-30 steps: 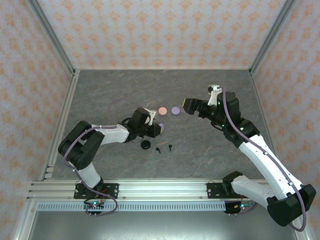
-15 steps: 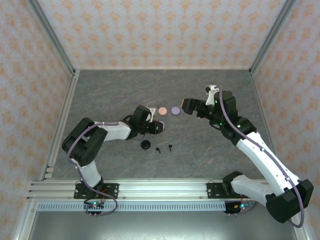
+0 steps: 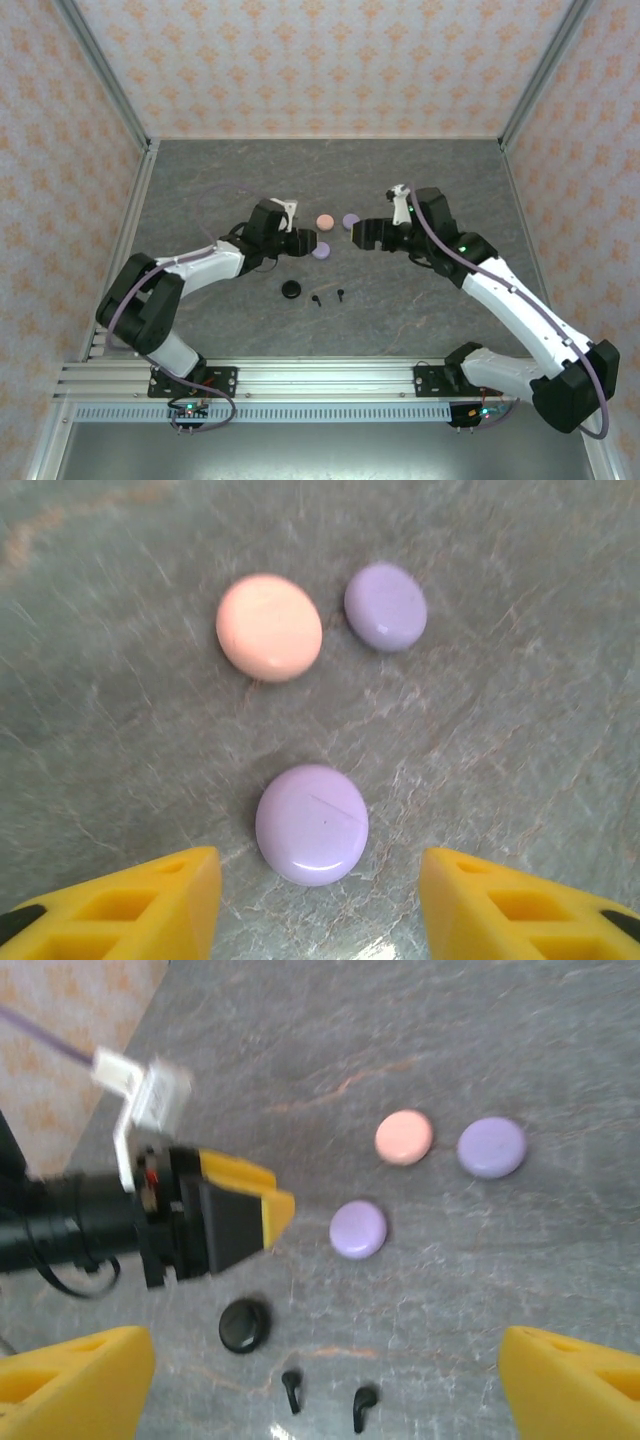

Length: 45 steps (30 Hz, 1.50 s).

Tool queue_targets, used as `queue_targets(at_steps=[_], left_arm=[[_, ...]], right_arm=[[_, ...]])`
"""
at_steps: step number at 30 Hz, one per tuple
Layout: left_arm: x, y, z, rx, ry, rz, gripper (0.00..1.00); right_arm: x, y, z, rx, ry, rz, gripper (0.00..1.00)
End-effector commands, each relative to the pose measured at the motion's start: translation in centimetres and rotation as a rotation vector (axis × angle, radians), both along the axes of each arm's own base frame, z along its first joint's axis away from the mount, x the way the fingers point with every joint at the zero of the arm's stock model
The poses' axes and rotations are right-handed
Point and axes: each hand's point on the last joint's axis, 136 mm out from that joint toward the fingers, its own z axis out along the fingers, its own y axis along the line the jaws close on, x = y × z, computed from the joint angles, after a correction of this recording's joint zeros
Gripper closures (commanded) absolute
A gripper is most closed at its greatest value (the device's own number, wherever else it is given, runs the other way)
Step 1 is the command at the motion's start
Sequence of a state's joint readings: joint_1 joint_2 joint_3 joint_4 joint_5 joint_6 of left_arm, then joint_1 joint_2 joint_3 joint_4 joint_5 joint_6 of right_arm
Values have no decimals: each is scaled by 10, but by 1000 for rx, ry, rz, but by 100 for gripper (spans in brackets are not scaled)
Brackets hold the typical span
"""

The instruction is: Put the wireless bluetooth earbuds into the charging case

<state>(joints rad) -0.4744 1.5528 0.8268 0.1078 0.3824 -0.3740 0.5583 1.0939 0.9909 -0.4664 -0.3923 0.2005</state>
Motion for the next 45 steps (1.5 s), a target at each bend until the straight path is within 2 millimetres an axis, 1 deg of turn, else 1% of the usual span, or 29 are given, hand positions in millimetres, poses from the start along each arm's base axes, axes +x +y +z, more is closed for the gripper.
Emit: queue_targets(at_steps=[1,3,5,8,11,16,22,24,28,31,35,41,45], left_arm=[[2,23,18,46,-52,54,43],[1,35,28,50,-80,91,39],[0,49,37,52,-98,137,35],[-1,76,42,47,-93,217,31],[-4,102,37,37,-61,294,29],[-12,137,23,-5,-11,389,26],[-24,174,9,-52,33,495,22],[-29,185,3,-66,50,527,18],[-37,202,-10,-95,95,572,16],[-41,208,-17,-115,116,589,16],[-42,209,-21,-125,125,595,16],[-41,210,-23,-130,132,598,16],[-40,209,-25,-135,141,600,16]], right_arm=[[-8,13,-7,-77,-3,66,11],[-13,27,-16,-111,16,113,11],[-18,41,-29,-161,40,157,12],[-21,60,-50,-242,77,205,13],[-23,83,-70,-312,105,261,16],[-34,133,-99,-391,121,437,18],[-44,191,-135,-371,185,609,25],[-44,205,-145,-368,194,640,27],[-45,228,-165,-361,222,689,28],[-45,235,-182,-388,242,716,29],[-47,235,-196,-430,268,739,30],[-53,217,-202,-498,281,758,32],[-57,206,-201,-523,284,762,32]])
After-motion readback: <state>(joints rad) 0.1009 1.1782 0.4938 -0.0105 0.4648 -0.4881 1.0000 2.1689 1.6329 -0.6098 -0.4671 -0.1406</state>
